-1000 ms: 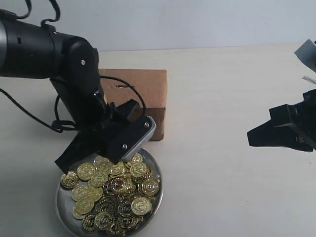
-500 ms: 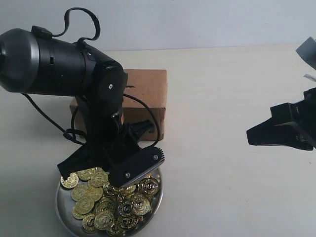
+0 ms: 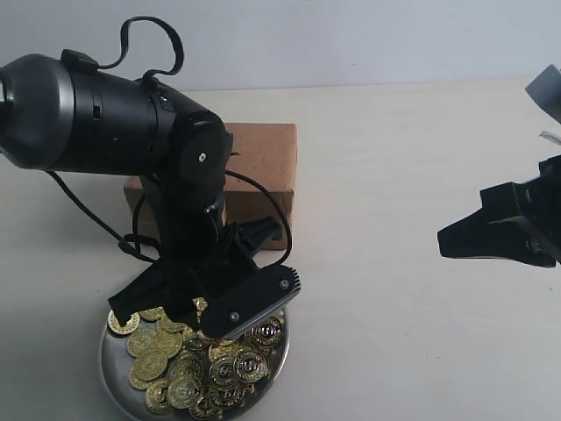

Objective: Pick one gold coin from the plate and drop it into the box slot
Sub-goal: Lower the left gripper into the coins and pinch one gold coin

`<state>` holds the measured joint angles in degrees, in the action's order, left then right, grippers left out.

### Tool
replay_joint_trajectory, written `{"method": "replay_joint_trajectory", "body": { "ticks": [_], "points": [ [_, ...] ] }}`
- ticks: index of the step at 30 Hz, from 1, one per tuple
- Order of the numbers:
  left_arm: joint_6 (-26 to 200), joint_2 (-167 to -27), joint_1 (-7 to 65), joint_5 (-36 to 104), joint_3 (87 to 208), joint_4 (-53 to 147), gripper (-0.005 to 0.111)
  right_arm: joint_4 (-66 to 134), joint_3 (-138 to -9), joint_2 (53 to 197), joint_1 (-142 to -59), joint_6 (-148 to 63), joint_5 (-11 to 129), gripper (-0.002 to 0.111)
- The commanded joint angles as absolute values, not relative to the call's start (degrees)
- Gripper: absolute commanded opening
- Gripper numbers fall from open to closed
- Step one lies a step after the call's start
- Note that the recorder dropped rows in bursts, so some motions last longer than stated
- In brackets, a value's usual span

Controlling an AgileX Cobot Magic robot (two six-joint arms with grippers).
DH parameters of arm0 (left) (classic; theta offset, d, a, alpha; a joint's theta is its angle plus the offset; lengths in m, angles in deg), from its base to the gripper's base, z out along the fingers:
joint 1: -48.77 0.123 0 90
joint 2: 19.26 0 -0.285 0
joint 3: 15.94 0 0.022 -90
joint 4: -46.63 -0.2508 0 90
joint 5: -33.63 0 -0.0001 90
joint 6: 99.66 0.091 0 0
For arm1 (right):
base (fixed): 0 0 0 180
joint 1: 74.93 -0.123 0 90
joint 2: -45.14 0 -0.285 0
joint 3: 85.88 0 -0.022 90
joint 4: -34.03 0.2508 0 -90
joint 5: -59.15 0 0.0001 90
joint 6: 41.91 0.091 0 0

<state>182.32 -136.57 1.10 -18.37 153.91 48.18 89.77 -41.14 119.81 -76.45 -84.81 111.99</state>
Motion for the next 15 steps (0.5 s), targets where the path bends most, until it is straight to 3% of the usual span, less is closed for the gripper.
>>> {"method": "replay_joint_trajectory", "body": {
  "ticks": [1, 15],
  "points": [
    [185.2, -136.74, 0.8, -17.49, 154.27, 48.84, 0.057, 90.19, -41.63, 119.42, -76.25, -85.68, 112.38, 0.0],
    [188.1, -139.03, 0.8, -16.46, 154.27, 50.43, 0.057, 90.3, -41.63, 119.42, -76.25, -85.67, 112.38, 0.0]
  ]
}}
